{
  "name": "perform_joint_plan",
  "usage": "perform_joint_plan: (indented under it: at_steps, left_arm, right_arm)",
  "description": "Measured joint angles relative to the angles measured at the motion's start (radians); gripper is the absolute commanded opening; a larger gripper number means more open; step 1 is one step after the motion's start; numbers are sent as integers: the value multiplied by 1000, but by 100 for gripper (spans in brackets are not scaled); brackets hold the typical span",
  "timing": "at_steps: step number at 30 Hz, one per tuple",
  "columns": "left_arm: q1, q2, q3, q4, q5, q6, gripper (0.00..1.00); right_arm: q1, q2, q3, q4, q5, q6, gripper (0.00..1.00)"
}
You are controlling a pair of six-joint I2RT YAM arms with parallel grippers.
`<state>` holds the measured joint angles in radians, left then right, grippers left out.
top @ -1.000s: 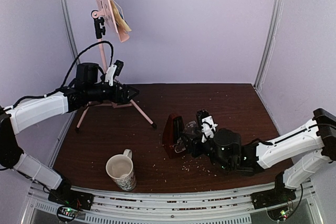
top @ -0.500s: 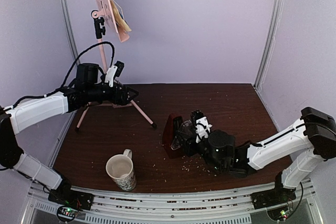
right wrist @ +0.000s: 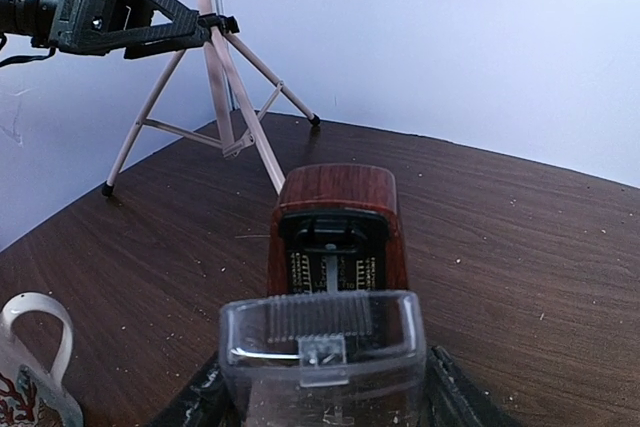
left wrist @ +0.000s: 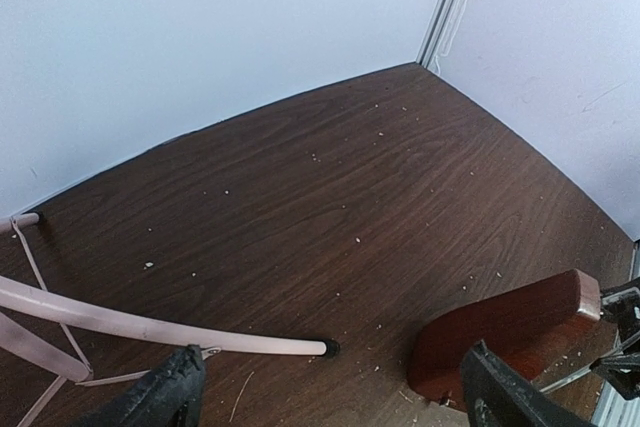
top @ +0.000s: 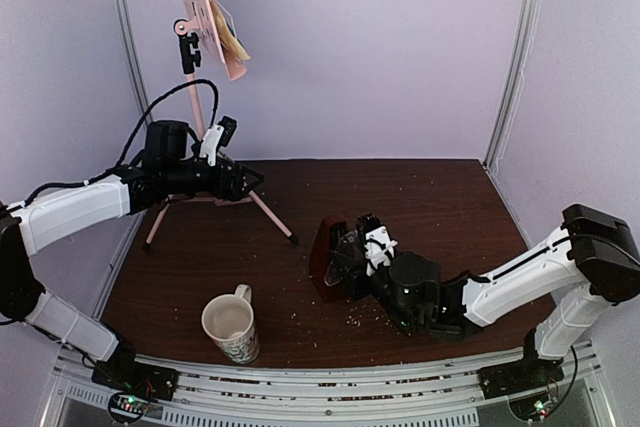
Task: Pack up the instrument practice props
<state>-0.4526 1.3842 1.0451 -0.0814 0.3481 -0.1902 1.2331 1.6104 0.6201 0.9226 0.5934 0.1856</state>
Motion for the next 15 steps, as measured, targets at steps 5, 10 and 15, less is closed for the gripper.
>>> perform_joint_plan:
  at_steps: [5,10,15]
  left_arm:
    - [0,1,0,0,0,4,92]
    - [0,3,0,0,0,8,92]
    - [0,4,0,0,0,10,92]
  right_arm:
    - [1,9,0,5,16,0,52]
    - [3,32,6,27,35,0,52]
    - [3,46,17,33,53,5,52]
